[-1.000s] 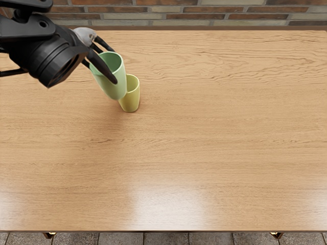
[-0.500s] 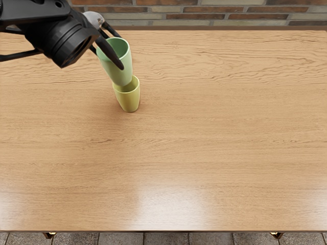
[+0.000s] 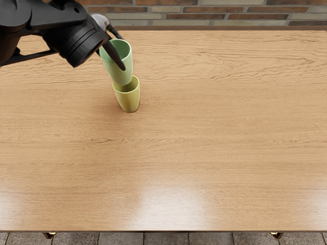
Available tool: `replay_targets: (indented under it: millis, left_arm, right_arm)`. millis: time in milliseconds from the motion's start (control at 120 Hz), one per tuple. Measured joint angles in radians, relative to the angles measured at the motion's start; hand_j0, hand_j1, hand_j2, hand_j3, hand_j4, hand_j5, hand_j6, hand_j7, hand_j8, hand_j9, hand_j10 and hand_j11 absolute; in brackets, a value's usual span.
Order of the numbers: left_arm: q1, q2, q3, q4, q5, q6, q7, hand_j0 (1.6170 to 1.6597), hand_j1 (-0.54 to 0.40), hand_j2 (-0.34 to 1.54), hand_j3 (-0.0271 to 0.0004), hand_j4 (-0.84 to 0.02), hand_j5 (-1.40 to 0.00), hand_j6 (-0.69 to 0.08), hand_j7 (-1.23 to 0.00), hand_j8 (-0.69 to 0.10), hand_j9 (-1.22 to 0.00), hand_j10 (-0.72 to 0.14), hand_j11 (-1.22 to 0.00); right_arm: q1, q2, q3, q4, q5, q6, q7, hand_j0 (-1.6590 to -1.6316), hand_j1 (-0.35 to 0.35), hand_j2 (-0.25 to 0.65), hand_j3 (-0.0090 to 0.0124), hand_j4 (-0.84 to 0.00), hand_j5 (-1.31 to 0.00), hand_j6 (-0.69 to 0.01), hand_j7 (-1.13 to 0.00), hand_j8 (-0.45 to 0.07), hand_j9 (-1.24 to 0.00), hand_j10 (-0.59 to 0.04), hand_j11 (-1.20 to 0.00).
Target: Pick up cup and place in cup with left hand
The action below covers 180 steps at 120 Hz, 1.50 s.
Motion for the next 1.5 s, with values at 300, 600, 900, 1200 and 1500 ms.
replay_targets:
  millis: [300,600,900,1200,1500]
  left_arm:
    - [0.024,-0.028,0.002,0.040,0.013,-0.018,0.000,1.6558,-0.148,0.20,0.0000,-0.432,-0.69,-0.292,-0.69,-0.287,-0.68,-0.435,-0.68]
    - [0.039,-0.053,0.002,0.079,0.034,-0.030,0.000,1.6557,-0.143,0.18,0.0000,-0.432,-0.69,-0.295,-0.68,-0.288,-0.68,-0.433,-0.68]
    - [0.051,-0.065,0.001,0.080,0.038,-0.030,0.000,1.6558,-0.147,0.20,0.0000,-0.436,-0.69,-0.300,-0.68,-0.291,-0.68,-0.439,-0.68]
    - [0.061,-0.066,0.001,0.079,0.040,-0.029,0.000,1.6561,-0.143,0.21,0.0000,-0.441,-0.68,-0.306,-0.66,-0.300,-0.67,-0.446,-0.67]
    - [0.075,-0.066,-0.003,0.095,0.042,-0.009,0.001,1.6577,0.109,0.07,0.0000,-0.207,-0.29,-0.177,-0.29,-0.175,-0.29,-0.208,-0.29]
  right_arm:
    - [0.000,0.000,0.000,0.000,0.000,0.015,0.000,-1.6581,-0.320,-0.005,0.0000,-0.024,-0.03,-0.024,-0.03,-0.024,-0.03,-0.024,-0.03]
    - [0.001,0.000,0.000,-0.001,0.000,0.017,0.000,-1.6581,-0.320,-0.005,0.0000,-0.024,-0.03,-0.024,-0.03,-0.024,-0.03,-0.024,-0.03]
    - [0.001,0.000,0.000,0.000,0.000,0.017,0.000,-1.6581,-0.320,-0.005,0.0000,-0.024,-0.03,-0.024,-0.03,-0.024,-0.03,-0.024,-0.03]
    - [0.002,0.000,0.000,0.000,0.000,0.017,0.000,-1.6581,-0.320,-0.005,0.0000,-0.024,-0.03,-0.024,-0.03,-0.024,-0.03,-0.024,-0.03]
    - [0.002,0.000,0.000,-0.001,0.000,0.017,-0.001,-1.6581,-0.320,-0.005,0.0000,-0.024,-0.03,-0.024,-0.03,-0.024,-0.03,-0.024,-0.03]
